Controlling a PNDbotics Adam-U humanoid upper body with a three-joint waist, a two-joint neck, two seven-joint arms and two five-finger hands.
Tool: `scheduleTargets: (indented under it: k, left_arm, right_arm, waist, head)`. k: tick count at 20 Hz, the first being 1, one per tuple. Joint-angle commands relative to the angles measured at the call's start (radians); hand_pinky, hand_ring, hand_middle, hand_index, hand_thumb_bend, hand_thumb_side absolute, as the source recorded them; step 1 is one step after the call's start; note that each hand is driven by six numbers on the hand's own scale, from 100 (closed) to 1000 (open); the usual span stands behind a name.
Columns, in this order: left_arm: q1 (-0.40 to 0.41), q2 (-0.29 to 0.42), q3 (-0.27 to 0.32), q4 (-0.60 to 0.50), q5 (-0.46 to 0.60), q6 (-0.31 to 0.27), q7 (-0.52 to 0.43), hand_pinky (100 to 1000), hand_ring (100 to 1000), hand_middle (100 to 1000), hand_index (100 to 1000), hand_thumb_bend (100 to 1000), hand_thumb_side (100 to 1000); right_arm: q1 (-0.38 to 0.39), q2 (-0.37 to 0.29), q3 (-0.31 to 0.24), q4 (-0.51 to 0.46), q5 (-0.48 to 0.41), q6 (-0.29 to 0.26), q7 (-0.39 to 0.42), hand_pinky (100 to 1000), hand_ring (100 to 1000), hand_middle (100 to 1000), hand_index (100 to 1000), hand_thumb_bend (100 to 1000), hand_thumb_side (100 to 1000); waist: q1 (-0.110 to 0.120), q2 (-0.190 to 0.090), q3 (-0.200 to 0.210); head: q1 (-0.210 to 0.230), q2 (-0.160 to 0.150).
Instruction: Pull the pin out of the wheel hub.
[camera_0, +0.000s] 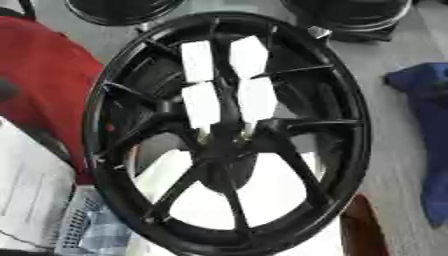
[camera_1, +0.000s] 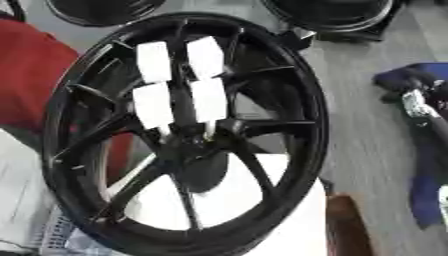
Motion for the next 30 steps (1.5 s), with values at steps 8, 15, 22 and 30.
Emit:
scheduleTargets:
  k: [8, 15, 22, 30]
  left_arm:
    - [-0.022, 0.052, -0.004, -0.022, -0.002, -0.010, -0.004, 752, 605, 513, 719, 429, 578]
    - [-0.029, 0.066, -0.009, -0.019, -0.004, -0.012, -0.008, 751, 605, 513, 718, 427, 578]
    - [-0.028, 0.081, -0.009, -0.015, -0.009, -0.014, -0.008, 751, 606, 513, 718, 426, 576]
    - [-0.029, 0.091, -0.013, -0.012, -0.011, -0.015, -0.013, 750, 606, 513, 718, 424, 576]
  right_arm:
    - [-0.005, -0.038, -0.009, -0.025, 0.013, -0.013, 0.004, 934, 679, 656, 778, 100, 419]
    - [-0.009, -0.180, 0.003, -0.025, 0.029, -0.081, 0.053, 927, 687, 663, 780, 100, 328]
    - [-0.027, -0.443, 0.006, -0.025, 0.019, -0.190, 0.097, 915, 703, 673, 782, 100, 215]
    - [-0.134, -0.728, 0.049, -0.025, 0.020, -0.223, 0.178, 895, 723, 680, 777, 158, 173]
  waist:
    - [0.010, 0.002, -0.015]
    - [0.006, 0.005, -0.021]
    - [0.002, -0.001, -0.023]
    - [-0.003, -0.003, -0.015]
  head:
    - [-0.025, -0.016]
    - [-0.010, -0.022]
    - [-0.007, -0.024]
    - [-0.018, -0.027]
